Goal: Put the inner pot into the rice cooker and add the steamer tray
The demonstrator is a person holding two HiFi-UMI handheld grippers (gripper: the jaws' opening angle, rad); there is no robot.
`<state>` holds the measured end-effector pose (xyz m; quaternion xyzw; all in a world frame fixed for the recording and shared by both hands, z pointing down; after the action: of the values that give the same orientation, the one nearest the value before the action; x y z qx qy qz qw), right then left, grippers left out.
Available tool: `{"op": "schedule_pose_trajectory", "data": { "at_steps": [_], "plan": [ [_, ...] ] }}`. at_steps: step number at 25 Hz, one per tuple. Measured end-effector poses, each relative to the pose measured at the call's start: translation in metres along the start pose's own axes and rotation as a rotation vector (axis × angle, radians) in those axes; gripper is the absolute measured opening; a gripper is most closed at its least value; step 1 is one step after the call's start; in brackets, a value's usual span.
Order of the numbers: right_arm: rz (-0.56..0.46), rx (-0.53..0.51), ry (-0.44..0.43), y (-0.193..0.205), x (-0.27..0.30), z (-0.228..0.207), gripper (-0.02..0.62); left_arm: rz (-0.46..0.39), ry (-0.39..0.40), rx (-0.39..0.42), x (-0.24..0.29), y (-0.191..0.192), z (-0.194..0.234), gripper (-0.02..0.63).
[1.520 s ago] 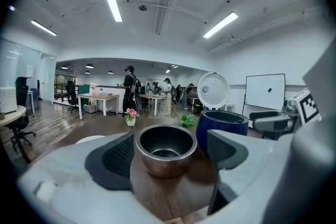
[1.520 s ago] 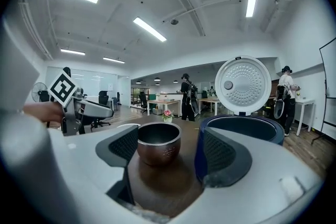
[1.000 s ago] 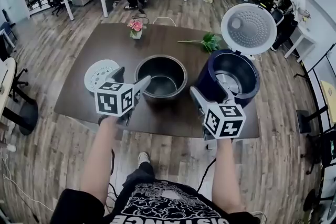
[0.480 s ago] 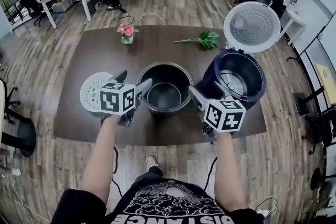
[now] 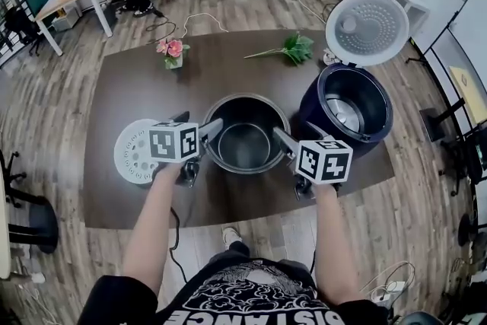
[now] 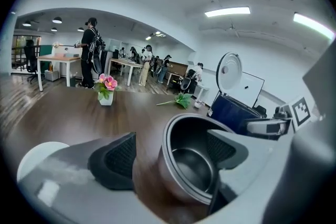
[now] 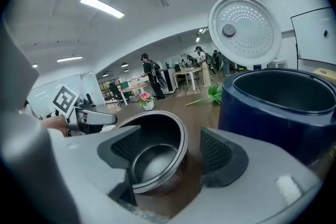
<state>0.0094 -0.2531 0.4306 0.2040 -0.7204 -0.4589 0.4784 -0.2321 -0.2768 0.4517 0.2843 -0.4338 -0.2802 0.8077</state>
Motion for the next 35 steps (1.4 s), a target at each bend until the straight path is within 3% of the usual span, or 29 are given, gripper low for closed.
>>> {"op": "schedule_pose_trajectory", "data": {
  "at_steps": [4, 13, 18, 27, 35],
  "plan": [
    [0.061, 0.045, 0.029, 0.015, 0.014, 0.001, 0.313, 0.051, 0.024, -0.009, 0.012, 0.006, 0.008, 0.426],
    [0.146, 0.113, 0.089, 0.043, 0.027, 0.003, 0.232, 0.094, 0.107, -0.126, 0.025, 0.018, 0.009, 0.382],
    [0.178, 0.122, 0.112, 0.054, 0.027, 0.005, 0.192, 0.11, 0.113, -0.155, 0.027, 0.026, 0.009, 0.285],
    [0.173, 0.156, 0.156, 0.056, 0.024, 0.002, 0.138, 0.119, 0.127, -0.144, 0.025, 0.032, 0.006, 0.158],
    [0.182, 0.169, 0.186, 0.057, 0.023, 0.003, 0.137, 0.106, 0.096, -0.138, 0.024, 0.03, 0.009, 0.112]
  ]
}}
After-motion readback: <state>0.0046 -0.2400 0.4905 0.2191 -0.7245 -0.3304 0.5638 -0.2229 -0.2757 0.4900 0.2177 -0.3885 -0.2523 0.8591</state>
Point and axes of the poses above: the fingertips, and each gripper's own axes: x forward along the fingers, z to its left, y out of its underside, the point moved 3 cm from there along -x, backward along the fingers, and after that the axes turned 10 degrees about -x, right-handed, at the moved point
